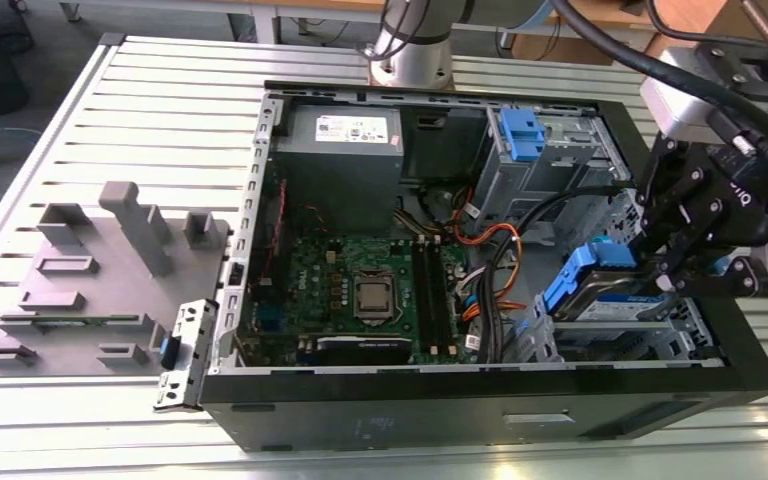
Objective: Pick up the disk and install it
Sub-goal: 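Insert the disk into the insertion slot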
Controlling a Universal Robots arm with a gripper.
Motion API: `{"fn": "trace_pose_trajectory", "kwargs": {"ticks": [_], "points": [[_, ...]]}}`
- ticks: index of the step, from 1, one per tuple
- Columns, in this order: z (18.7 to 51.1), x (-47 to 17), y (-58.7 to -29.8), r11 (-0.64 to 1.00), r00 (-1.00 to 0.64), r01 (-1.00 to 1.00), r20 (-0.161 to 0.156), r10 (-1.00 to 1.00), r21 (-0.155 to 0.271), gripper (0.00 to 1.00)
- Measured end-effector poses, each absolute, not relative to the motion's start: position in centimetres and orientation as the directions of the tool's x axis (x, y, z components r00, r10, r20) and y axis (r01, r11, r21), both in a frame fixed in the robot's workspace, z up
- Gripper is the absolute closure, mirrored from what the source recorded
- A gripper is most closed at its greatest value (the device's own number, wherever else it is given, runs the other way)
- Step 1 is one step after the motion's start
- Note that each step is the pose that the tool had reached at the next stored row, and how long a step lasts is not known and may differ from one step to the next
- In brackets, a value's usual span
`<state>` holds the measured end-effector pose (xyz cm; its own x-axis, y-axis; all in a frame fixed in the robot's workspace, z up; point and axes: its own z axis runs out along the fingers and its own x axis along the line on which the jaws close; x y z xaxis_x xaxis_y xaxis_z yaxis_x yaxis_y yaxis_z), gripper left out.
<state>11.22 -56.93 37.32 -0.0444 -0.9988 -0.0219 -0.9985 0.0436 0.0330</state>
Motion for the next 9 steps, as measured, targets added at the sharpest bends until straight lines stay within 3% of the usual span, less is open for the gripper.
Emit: {"fn": "trace_pose_trajectory", "kwargs": {"ticks": [9], "points": [[36.1, 11.2, -56.9, 0.044, -0.044, -0.999, -0.022, -0.999, 0.033, 0.65]]}}
